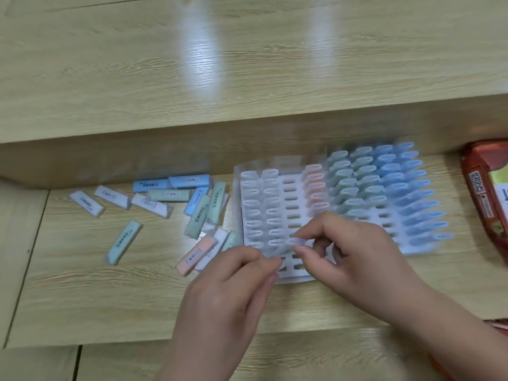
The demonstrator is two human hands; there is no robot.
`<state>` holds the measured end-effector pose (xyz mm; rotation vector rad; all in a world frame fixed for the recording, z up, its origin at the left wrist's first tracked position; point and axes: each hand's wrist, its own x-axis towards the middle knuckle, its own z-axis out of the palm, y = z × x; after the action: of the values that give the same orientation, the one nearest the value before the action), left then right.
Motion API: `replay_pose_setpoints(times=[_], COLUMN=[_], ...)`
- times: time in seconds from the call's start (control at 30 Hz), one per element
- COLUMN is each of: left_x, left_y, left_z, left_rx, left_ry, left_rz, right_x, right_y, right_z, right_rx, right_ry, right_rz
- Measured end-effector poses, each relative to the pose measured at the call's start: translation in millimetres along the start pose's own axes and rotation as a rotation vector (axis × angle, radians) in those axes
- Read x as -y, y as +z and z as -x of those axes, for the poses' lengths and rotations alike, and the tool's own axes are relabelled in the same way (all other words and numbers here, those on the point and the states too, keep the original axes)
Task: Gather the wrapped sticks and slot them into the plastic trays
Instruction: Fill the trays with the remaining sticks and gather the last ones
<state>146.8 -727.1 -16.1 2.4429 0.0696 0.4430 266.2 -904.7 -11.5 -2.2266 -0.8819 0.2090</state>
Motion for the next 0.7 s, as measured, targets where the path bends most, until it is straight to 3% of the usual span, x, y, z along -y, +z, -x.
replay_pose_setpoints(times=[0.17, 0.33, 0.5, 0.7], left_x=[-3, -3, -5, -3], left_y=[6, 9, -1, 14], left_z=[0, -4, -11, -5], left_rx=[-0.023, -0.002, 0.107, 0.083], left_ry=[-0.034, 0.054, 0.201, 0.200], left_rz=[-0.010, 0.039, -0.208, -0.230], right_x=[0, -4, -7, -5], right_y=[3, 7, 9, 9], right_z=[-1, 2, 5, 9], right_rx=[0.002, -0.001, 0.042, -0.017], right_ry=[-0.055, -0.194, -0.219, -0.283], right_rz=[0.090, 0.239, 0.278, 0.396])
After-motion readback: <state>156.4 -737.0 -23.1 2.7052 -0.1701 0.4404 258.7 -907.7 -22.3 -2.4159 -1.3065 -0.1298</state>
